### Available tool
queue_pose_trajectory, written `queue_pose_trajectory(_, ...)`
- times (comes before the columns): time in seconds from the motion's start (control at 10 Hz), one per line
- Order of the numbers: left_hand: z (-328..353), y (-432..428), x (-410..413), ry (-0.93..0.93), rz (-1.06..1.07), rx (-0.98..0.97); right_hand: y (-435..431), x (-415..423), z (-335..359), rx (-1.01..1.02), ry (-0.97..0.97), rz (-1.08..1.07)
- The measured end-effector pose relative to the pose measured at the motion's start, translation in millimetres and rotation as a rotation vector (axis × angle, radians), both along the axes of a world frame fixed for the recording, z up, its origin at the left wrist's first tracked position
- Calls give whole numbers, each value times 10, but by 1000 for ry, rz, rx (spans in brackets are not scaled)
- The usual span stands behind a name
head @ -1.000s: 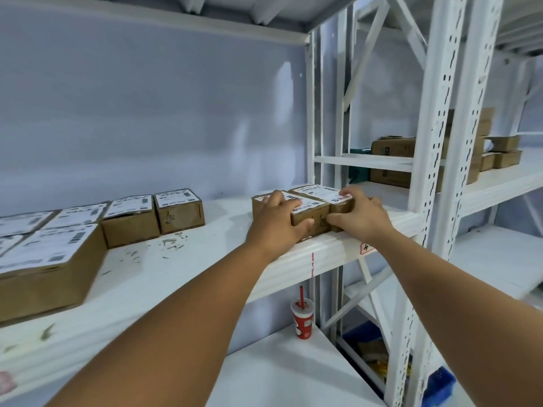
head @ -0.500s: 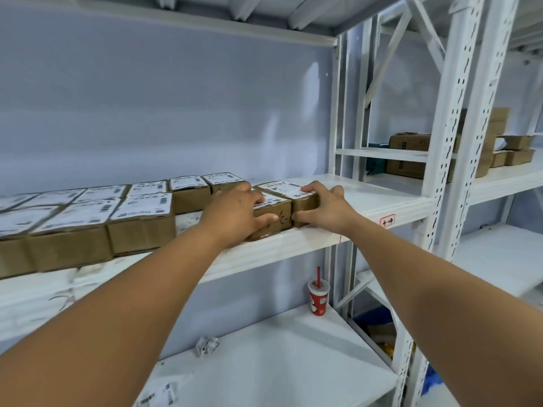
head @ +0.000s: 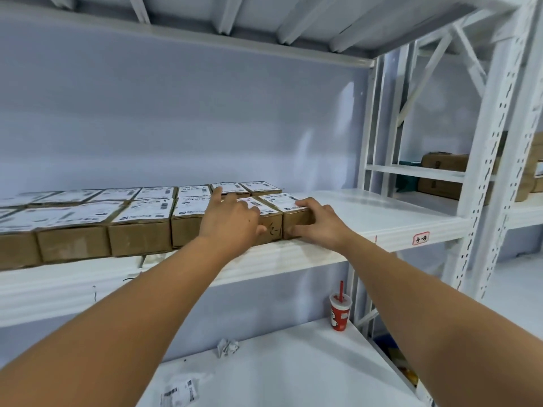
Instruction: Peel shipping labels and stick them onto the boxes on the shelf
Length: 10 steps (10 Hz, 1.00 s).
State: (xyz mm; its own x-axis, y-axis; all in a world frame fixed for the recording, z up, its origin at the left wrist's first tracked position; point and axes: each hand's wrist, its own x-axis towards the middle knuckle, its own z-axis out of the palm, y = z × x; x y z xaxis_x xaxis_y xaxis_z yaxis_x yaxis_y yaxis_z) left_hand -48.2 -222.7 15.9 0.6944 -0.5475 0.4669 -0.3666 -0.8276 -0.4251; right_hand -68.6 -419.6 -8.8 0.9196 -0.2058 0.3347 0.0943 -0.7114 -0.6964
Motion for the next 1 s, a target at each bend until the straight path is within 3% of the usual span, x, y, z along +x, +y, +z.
queue_pose_trajectory(0.5, -430, 261, 273, -29, -236, -596, 134, 133, -180, -253, -44, -258)
queue_pose_trajectory(0.9, -484, 262, 210, -127, -308, -544, 309, 42, -230, -181, -128, -277)
queue_pose_trajectory(1.0, -529, 317, 230, -234, -356, -526, 450, 18, -267, -149, -351, -339)
